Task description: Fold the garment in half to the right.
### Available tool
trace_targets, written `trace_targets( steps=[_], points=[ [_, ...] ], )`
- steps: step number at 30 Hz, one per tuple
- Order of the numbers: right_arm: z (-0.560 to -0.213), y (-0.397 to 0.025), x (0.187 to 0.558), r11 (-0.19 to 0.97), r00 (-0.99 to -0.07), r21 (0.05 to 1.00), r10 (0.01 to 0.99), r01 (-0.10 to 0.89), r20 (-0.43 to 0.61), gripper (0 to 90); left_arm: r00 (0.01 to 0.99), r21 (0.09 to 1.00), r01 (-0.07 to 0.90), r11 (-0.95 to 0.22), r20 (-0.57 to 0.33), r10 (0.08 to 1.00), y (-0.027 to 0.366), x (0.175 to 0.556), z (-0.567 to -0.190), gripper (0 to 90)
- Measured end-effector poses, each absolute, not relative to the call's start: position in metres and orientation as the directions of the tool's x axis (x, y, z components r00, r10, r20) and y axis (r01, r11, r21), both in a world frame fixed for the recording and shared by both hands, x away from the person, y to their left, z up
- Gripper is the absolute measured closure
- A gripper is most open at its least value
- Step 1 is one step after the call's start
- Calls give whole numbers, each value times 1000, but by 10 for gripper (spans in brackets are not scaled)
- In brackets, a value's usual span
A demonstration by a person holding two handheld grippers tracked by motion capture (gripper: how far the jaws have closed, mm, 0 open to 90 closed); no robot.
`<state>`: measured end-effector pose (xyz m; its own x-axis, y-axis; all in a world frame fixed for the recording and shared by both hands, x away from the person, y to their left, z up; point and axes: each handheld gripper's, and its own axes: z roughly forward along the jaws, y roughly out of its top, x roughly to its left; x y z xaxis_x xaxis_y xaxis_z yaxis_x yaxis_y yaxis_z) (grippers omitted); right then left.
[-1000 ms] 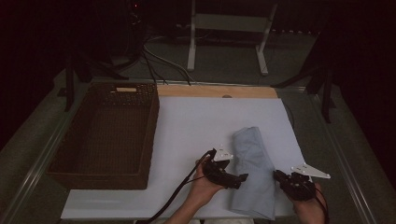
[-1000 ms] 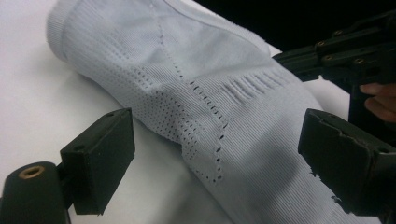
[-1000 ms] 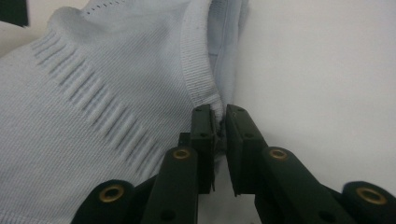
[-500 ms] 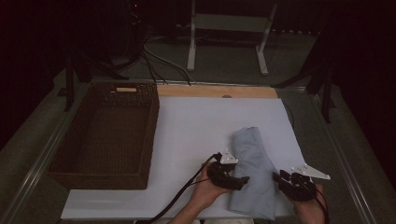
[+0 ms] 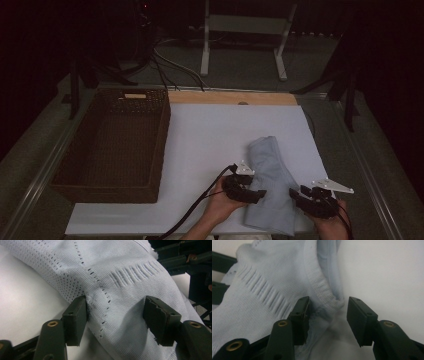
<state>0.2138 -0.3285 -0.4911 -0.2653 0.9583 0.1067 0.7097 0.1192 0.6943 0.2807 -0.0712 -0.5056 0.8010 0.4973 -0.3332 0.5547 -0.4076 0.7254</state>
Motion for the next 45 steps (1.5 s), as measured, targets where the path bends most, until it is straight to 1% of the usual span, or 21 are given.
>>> trace_targets(
  steps=[3,6,8,10,16,19,23,34,45],
  points=[
    [-494,-326,214,131,-275,678,955,723,108,551,798,720,563,-406,-347,493,-71,282,-507,357],
    [-496,-324,216,135,-281,668,953,732,116,603,793,714,574,-401,-362,490,-71,283,-508,359],
    [-496,-323,217,140,-291,663,949,735,122,654,792,709,579,-402,-375,481,-71,284,-509,381],
    [-496,-321,218,152,-298,658,947,737,116,685,792,707,580,-404,-376,480,-71,285,-509,444],
    [-496,-316,221,165,-301,650,948,741,103,731,802,715,561,-418,-344,488,-68,285,-506,697],
    [-495,-314,224,170,-306,651,947,740,101,739,809,724,546,-423,-322,492,-67,285,-505,763],
    [-494,-311,229,174,-309,649,946,741,99,748,805,727,543,-420,-309,506,-66,286,-504,781],
    [-494,-298,249,201,-331,653,940,731,80,761,783,733,543,-409,-267,562,-55,295,-499,782],
    [-495,-282,266,230,-367,665,928,710,71,771,749,730,571,-377,-274,603,-39,301,-497,781]
  ],
)
